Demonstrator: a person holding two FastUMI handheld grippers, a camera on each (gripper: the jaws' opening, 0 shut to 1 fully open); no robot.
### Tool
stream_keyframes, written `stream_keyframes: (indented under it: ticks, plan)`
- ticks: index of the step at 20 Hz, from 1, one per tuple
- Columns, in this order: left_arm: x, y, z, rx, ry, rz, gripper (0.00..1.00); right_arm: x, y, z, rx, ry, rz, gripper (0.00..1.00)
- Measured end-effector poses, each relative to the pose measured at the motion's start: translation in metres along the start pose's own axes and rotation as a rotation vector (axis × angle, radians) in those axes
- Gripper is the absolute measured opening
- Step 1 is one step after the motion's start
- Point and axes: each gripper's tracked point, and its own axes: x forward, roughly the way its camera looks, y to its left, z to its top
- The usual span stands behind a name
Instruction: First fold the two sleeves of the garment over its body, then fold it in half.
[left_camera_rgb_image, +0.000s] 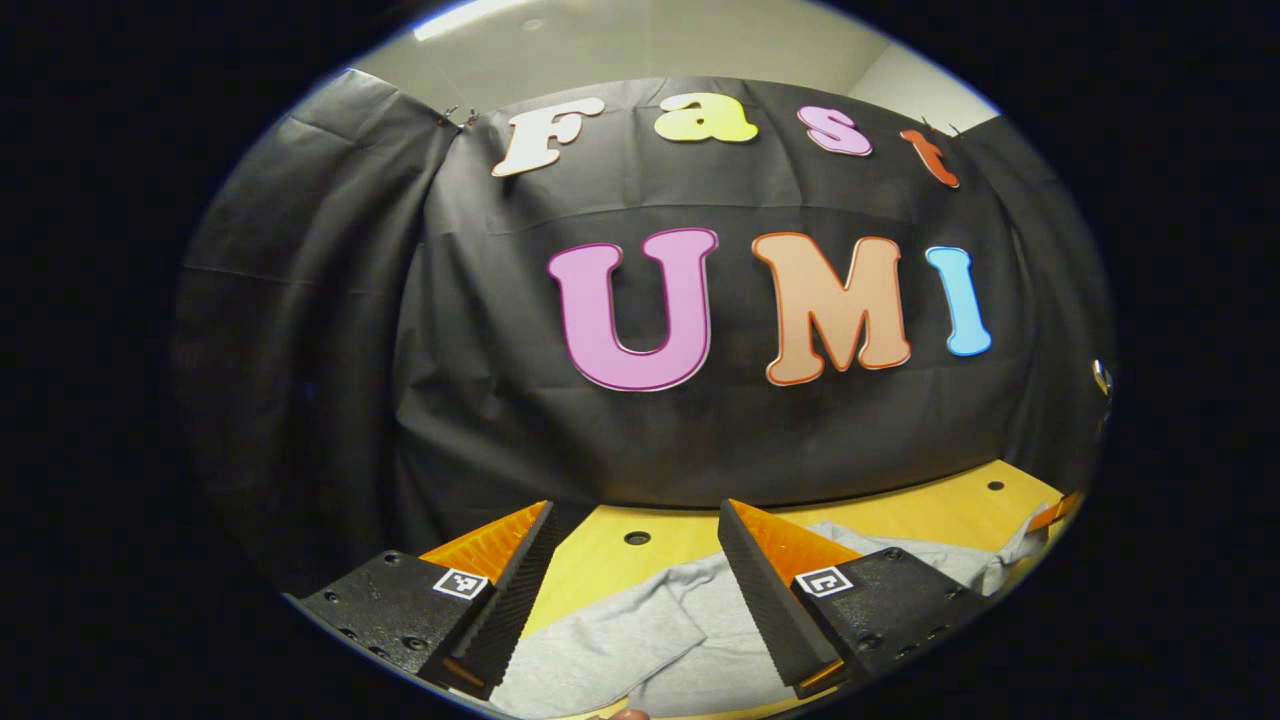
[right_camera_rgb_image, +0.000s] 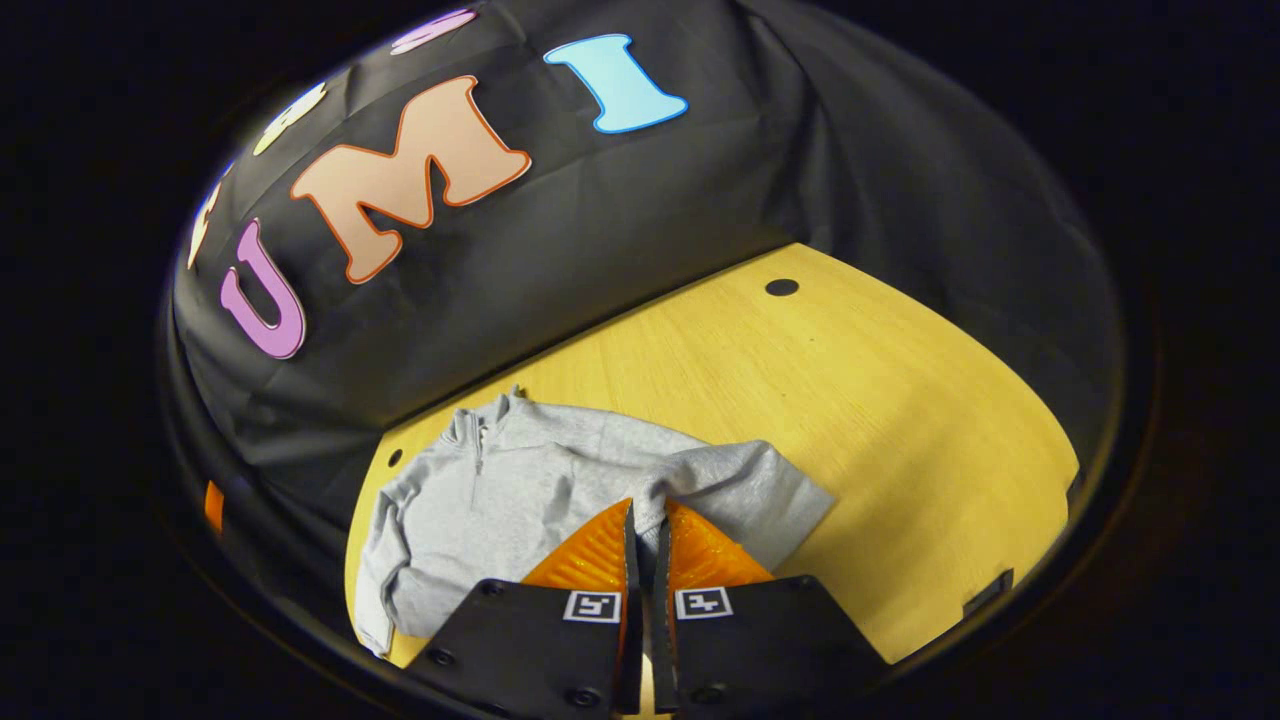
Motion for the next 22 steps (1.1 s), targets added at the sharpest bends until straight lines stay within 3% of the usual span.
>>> stream_keyframes:
  ticks: [13, 22]
  plan:
    - [-0.022, 0.099, -0.011, -0.018, 0.012, 0.172, 0.95, 0.043, 0.169, 0.038, -0.163, -0.08, 0.183, 0.06]
    - [-0.046, 0.161, -0.03, -0.042, 0.043, 0.283, 0.95, 0.062, 0.286, 0.007, -0.303, -0.048, 0.322, 0.05]
